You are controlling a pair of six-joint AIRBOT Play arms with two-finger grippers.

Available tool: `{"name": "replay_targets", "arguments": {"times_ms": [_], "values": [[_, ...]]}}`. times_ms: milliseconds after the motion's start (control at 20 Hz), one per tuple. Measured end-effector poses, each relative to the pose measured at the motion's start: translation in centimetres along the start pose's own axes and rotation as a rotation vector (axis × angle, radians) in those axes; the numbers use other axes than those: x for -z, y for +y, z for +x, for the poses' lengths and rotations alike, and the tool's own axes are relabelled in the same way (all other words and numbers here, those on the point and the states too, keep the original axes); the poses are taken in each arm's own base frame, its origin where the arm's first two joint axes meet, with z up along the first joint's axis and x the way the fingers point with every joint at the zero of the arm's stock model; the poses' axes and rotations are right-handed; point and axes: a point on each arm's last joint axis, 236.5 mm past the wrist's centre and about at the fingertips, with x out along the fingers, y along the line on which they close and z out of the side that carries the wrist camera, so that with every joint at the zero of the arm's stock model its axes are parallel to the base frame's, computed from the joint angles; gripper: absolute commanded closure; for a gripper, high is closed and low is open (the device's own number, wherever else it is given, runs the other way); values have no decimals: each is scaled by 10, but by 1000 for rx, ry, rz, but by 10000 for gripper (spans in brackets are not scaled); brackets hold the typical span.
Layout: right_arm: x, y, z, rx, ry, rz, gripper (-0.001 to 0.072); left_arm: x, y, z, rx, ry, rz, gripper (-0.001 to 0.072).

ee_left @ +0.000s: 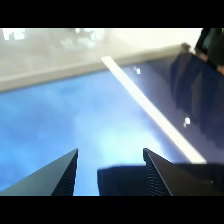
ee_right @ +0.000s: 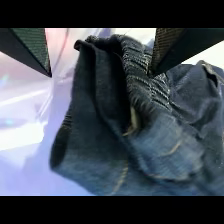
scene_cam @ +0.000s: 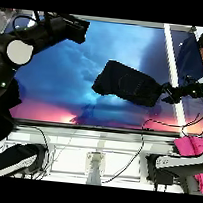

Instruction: Fold the clothes and pants, and hang the long-sleeved shirts on hangers.

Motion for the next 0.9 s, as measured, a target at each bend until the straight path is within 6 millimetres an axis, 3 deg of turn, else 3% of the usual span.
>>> {"name": "replay_targets", "arguments": {"times_ms": [350,450,500,550,600,650,800,900], "values": [[8,7,31,-82,120,27,110,7,-2,-2,8,33,5,231],[10,11,37,-102,137,25,207,8,-2,-2,8,38,6,231],[10,12,39,-108,142,24,294,8,-2,-2,8,38,6,231],[11,12,40,-110,145,22,425,8,-2,-2,8,39,6,231],[10,14,41,-118,147,22,637,8,-2,-2,9,40,6,231],[10,15,42,-126,148,22,696,8,-2,-2,9,40,6,231],[4,24,38,-163,130,17,699,9,-2,-2,9,40,6,232],[-14,37,25,-230,70,21,699,9,0,-2,2,42,13,232]]}}
